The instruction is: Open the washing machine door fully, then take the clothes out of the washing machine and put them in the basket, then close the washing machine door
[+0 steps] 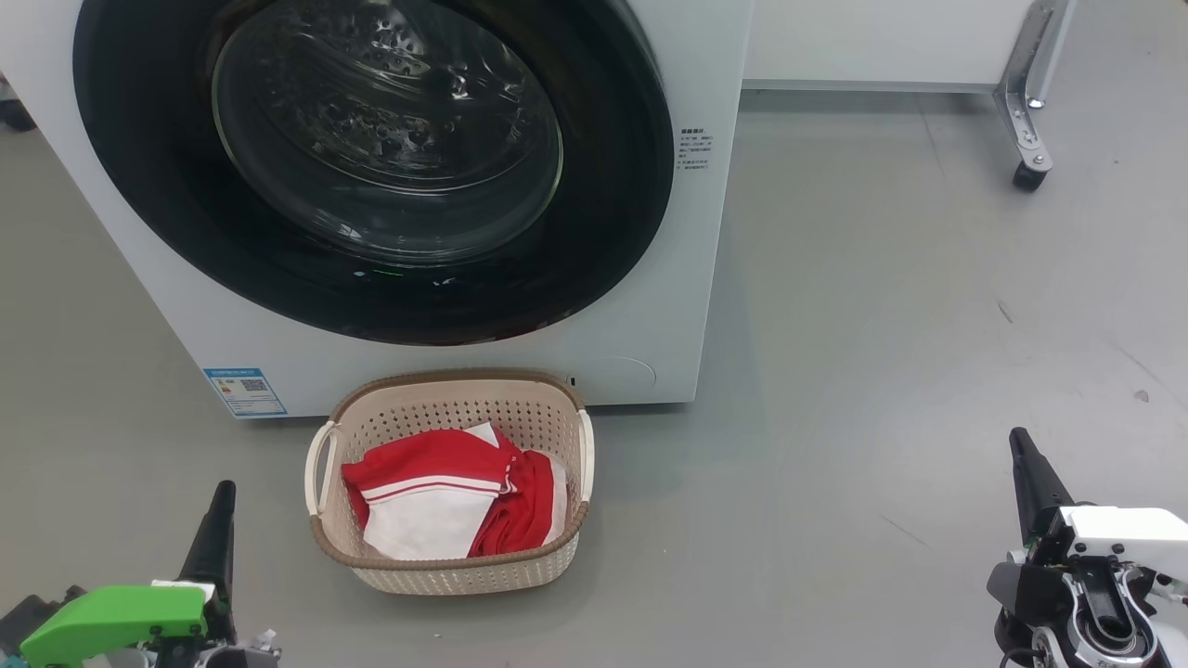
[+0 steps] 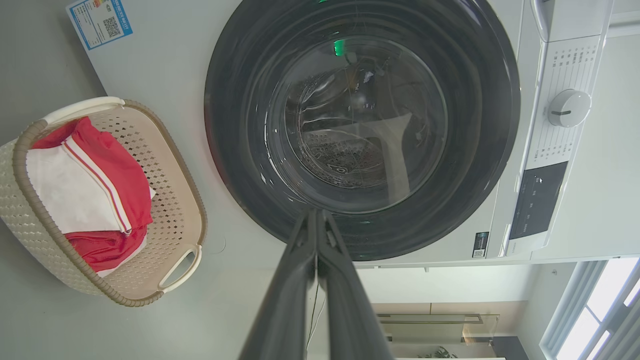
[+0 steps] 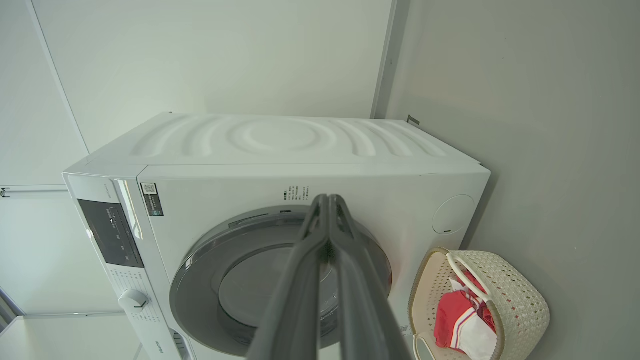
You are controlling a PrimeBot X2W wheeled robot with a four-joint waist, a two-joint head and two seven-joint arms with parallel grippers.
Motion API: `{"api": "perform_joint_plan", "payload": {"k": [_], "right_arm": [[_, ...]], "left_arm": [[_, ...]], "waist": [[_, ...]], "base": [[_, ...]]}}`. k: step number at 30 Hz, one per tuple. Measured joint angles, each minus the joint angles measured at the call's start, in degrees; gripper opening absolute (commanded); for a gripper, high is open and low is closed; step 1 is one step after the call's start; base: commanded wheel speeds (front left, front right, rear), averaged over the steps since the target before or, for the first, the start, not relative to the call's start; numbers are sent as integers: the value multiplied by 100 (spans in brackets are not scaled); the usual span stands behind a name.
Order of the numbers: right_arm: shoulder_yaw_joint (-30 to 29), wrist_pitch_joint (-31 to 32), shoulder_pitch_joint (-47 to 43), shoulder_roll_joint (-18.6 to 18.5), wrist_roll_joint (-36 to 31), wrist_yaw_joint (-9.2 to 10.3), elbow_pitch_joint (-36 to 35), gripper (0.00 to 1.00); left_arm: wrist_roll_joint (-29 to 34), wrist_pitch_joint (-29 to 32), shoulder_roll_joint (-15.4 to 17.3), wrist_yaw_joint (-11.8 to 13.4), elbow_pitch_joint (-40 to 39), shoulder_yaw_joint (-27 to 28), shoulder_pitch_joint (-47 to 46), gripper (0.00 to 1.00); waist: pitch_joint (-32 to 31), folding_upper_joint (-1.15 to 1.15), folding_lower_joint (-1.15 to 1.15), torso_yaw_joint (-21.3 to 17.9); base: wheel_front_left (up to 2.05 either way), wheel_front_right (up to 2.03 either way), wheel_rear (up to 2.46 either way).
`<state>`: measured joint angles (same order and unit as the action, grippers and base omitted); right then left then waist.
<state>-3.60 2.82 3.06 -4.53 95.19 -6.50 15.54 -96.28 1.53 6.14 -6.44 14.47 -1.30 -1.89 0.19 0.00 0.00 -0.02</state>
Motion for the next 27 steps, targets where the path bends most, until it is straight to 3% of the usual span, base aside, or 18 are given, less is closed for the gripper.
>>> {"api": "perform_joint_plan", "payload": {"k": [27], "right_arm": [[-9, 42, 3, 0, 0, -18, 30, 0]], "left_arm": [[0, 25, -5, -42, 74, 24, -55, 0]], "waist": [[-2, 0, 0, 1]], "base": [[0, 0, 0]]}}
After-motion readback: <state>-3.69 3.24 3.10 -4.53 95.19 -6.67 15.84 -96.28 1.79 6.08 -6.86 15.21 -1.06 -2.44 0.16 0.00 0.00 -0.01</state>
